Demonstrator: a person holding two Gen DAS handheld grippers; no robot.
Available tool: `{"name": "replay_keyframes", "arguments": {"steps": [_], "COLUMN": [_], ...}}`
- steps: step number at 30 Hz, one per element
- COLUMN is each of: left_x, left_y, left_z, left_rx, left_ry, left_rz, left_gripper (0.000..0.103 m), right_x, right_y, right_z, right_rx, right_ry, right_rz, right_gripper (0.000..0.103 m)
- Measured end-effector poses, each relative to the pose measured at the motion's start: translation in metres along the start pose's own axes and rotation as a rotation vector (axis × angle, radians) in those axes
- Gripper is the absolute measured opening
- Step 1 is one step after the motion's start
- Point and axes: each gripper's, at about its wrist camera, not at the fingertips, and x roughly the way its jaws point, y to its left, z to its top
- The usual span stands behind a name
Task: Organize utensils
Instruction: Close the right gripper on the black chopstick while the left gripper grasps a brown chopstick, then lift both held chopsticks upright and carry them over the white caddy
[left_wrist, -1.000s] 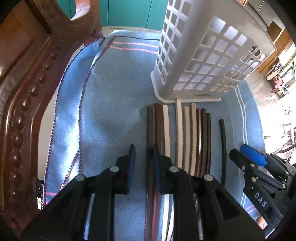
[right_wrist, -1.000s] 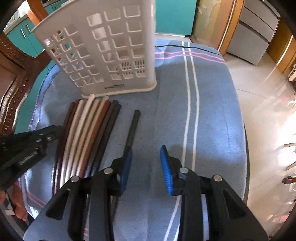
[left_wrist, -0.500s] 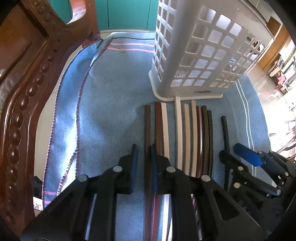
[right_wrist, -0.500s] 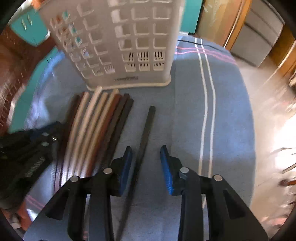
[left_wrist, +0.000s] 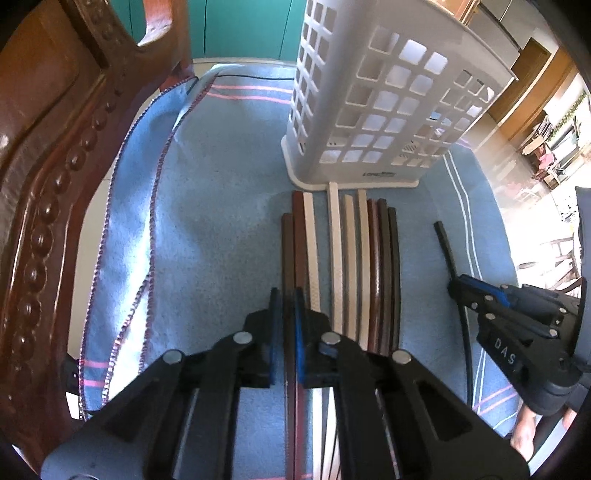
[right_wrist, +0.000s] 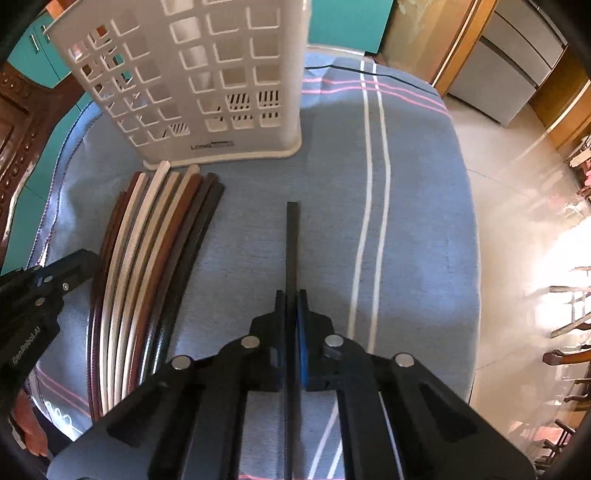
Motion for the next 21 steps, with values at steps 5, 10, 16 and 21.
{"name": "replay_keyframes", "arguments": {"steps": [5, 10, 16, 21], "left_x": [0.010, 0.017, 0.027, 0.022], "left_y": [-0.009, -0.012, -0.027, -0.026], "left_z": [0.008, 0.011, 0.012, 0.014], "left_rx": [0.021, 0.026, 0.059, 0.043], "left_ry": [-0.003, 0.003, -0.009, -0.026], "left_rz": [0.034, 0.023, 0.066, 0.029], "left_gripper": [0.008, 0.013, 0.014, 0.013], "right_x": [0.003, 0.002, 0.011, 0.003], "right_y": [0.002, 0.012, 0.019, 0.015], "right_z": [0.001, -0.007, -0.001, -0.003], "right_rx": [-0.046, -0.053, -0.045, -0.045], "right_ry": [-0.010, -0.020, -0.030, -0.054], "right_rz": [-0.068, -0.082, -0.066, -0.012], "right_gripper": [0.009, 0.010, 0.008, 0.007]}}
